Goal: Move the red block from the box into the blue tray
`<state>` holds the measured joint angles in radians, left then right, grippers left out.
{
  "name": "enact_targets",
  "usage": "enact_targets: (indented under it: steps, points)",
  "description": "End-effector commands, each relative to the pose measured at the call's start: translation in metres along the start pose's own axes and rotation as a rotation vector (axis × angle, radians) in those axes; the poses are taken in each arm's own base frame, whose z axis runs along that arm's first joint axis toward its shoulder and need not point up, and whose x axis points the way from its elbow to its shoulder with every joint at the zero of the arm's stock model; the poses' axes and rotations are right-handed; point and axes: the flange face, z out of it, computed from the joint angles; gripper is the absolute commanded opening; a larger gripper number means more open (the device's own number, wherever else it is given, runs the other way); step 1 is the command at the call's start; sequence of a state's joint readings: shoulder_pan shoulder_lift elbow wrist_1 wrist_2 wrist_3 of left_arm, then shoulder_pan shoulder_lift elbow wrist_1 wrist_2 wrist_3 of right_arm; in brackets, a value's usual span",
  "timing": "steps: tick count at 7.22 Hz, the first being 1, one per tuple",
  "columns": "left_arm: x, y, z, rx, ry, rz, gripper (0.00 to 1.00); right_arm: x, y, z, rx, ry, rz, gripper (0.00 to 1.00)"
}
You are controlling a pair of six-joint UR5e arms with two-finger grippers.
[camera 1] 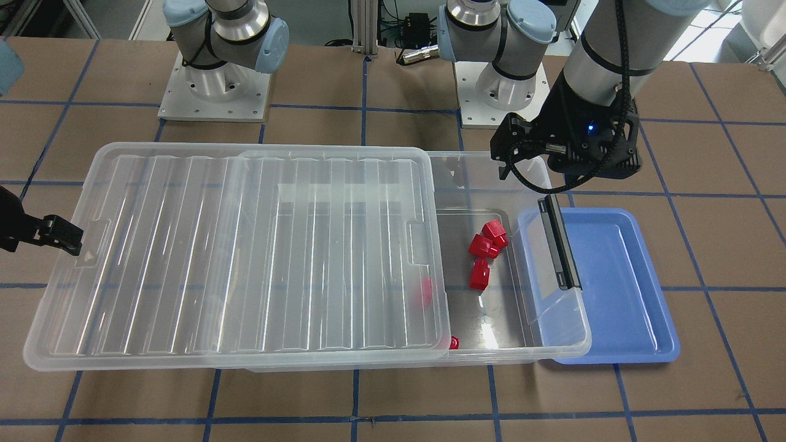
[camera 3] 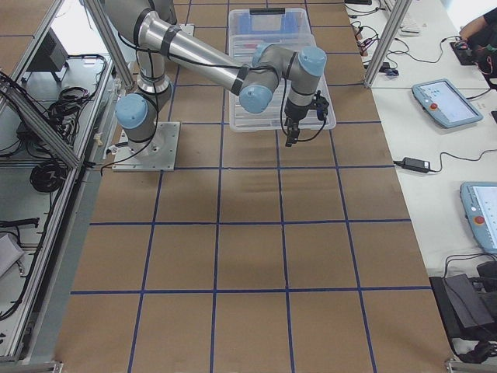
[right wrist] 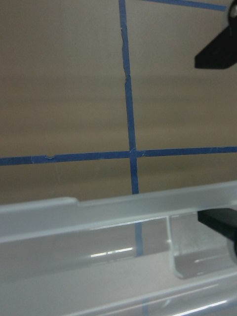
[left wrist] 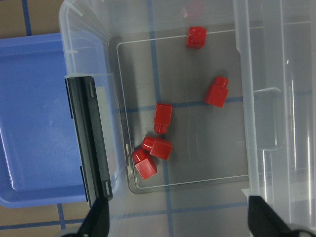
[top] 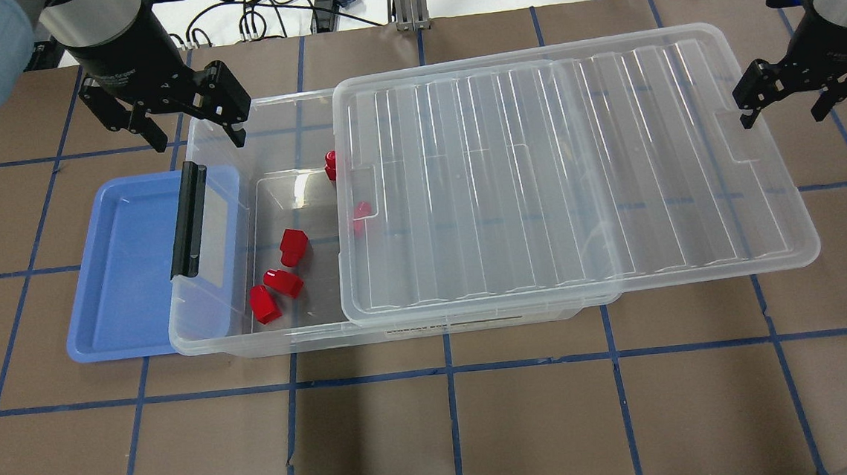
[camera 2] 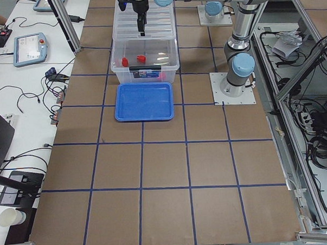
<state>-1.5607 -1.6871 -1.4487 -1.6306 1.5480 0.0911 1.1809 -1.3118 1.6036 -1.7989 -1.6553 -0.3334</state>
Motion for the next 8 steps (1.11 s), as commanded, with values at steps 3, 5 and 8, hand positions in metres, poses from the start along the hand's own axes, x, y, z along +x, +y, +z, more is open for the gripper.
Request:
enact_targets:
  steps: [3,5,8]
  points:
    - [-0.008,-0.031,0.143,-0.032,0.009,-0.069,1.00,0.002,0.004,-0.009,0.014,-0.012,0.022,1.00]
    - [-0.006,-0.039,0.188,0.067,-0.002,-0.078,1.00,-0.001,0.004,-0.028,0.029,-0.007,0.022,1.00]
    - [0.001,-0.033,0.222,0.032,0.003,-0.077,1.00,-0.022,0.027,-0.072,0.028,-0.006,0.040,1.00]
